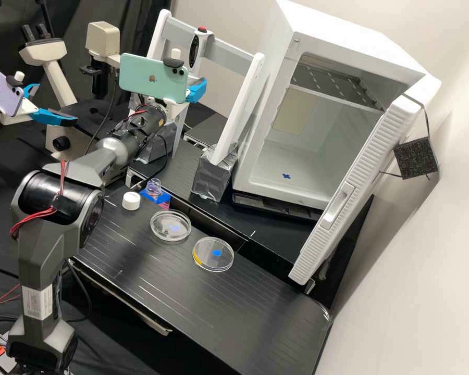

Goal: Use the pipette

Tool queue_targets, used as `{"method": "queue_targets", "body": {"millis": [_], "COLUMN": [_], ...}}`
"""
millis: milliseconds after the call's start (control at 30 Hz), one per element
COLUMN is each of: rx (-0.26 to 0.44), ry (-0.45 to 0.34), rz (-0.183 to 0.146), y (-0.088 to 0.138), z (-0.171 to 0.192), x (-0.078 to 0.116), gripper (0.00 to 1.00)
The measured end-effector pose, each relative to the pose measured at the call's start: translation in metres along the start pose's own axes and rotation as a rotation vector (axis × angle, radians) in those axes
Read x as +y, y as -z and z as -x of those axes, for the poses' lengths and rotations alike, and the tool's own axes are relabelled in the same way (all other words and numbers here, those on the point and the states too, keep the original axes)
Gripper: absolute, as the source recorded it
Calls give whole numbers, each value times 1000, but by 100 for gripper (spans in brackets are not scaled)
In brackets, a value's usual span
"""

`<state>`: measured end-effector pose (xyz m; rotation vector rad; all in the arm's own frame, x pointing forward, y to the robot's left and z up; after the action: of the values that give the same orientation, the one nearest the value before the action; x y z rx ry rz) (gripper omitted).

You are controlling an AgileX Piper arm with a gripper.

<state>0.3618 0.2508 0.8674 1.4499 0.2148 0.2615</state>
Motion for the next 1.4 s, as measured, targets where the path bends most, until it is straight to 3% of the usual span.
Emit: {"method": "queue_targets", "body": {"millis": [1000, 1333, 1400], "rx": [6, -3, -2], "ry": [29, -65, -91], "rz": [-14, -102, -107], "y": [8, 8, 8], "z": [-1, -1, 2], "x": [7, 18, 20], "gripper": [0, 0, 0]}}
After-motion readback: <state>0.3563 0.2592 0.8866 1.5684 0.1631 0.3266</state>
